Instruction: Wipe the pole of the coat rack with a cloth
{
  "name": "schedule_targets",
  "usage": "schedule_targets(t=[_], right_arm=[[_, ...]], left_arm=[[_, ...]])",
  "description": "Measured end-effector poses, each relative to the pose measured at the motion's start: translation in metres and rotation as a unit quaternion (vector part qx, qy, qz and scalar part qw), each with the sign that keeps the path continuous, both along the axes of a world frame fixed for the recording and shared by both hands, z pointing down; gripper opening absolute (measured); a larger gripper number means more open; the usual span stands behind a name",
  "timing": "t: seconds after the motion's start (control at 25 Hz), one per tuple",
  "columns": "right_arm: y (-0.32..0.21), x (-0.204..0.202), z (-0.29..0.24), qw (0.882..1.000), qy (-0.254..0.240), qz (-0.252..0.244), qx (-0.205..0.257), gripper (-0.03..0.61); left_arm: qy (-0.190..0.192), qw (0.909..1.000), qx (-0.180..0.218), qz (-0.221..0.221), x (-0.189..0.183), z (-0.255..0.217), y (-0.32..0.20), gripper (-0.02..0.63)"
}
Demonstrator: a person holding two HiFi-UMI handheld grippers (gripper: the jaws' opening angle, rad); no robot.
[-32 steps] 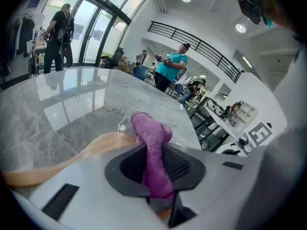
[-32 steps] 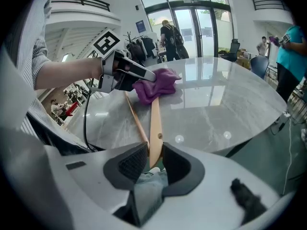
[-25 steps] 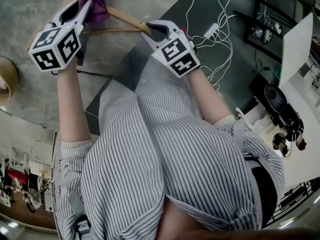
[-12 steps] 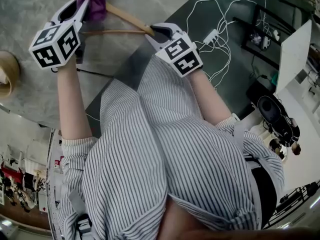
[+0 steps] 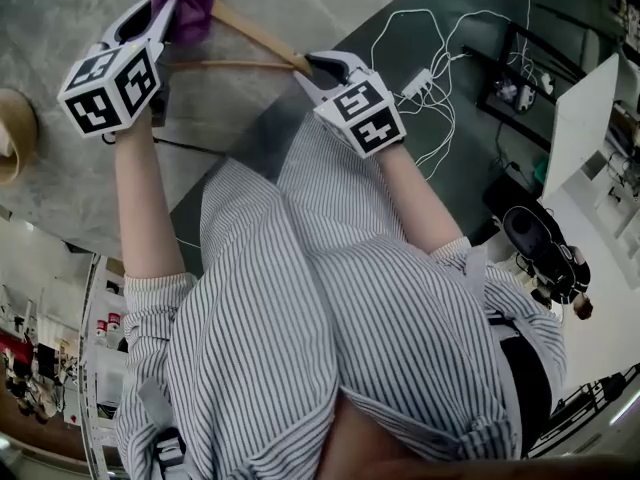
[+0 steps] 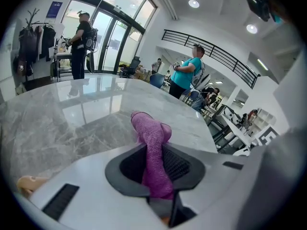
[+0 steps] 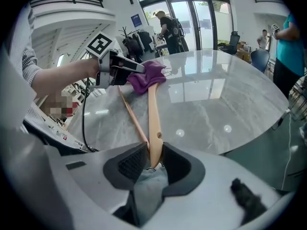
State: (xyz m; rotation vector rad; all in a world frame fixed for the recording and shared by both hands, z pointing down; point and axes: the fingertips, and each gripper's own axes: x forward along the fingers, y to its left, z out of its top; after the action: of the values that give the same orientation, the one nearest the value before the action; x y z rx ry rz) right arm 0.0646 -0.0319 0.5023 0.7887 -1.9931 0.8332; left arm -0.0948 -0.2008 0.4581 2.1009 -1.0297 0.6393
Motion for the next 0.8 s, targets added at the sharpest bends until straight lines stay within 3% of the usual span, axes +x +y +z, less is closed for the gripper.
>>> schedule_targets(t=[0.4, 0.8], right_arm=[[-0.003, -0.001, 0.002, 1.0, 0.01, -0.013, -0.018, 0.109], [-0.027, -0.026, -0.029, 0.998, -0.008, -0.043, 0.044, 0.11]], left_arm=[[0.003, 0.9994, 0.005, -0.034, -0.028, 0.0, 0.008, 0.089], [0.022, 0.9992, 0.001, -0.035, -0.028, 0.004, 0.011, 0.089]])
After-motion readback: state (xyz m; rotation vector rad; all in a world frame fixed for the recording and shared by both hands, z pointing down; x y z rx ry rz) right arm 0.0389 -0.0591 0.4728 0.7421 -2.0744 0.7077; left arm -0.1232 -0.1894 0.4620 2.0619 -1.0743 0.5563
